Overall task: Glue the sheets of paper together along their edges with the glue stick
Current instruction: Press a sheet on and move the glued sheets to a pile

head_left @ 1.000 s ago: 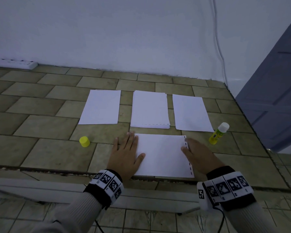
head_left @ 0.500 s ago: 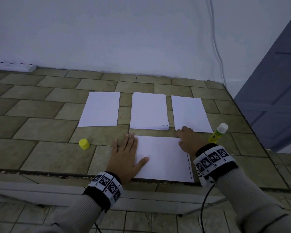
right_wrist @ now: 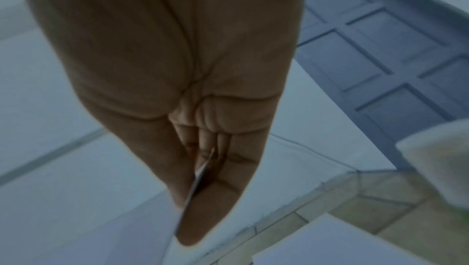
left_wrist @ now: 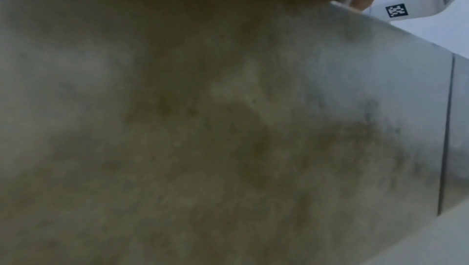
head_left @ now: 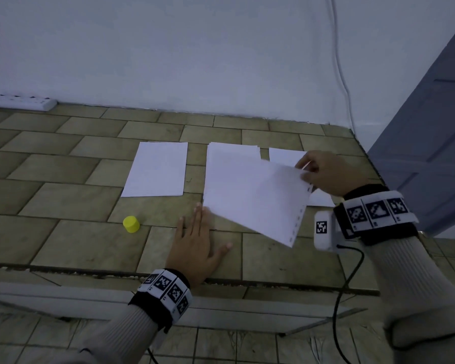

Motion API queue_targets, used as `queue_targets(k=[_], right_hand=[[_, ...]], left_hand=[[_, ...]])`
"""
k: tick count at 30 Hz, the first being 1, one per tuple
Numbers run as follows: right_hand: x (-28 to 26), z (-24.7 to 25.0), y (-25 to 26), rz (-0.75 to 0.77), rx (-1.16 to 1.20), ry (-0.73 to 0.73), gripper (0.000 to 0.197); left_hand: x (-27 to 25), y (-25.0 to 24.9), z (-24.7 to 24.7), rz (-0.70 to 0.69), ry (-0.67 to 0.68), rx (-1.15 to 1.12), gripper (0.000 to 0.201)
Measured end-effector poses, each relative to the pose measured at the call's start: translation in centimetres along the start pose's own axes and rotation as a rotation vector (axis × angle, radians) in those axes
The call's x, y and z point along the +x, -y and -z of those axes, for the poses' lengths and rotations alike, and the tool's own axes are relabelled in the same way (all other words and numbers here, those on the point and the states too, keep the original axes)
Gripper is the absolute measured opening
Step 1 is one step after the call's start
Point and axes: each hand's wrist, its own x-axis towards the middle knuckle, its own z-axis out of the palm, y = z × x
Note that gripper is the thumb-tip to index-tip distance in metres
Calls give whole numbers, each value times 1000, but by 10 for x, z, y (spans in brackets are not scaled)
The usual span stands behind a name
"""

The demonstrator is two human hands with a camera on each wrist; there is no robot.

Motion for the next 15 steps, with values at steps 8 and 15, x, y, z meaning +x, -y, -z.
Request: queue_targets(k=[8, 15], right_hand=[[34, -54, -2, -184, 643, -109, 23], [59, -109, -7, -219, 393, -102, 29]], left_hand=[[0, 1, 0, 8, 10, 25, 110], [1, 1, -1, 2, 25, 52, 111]])
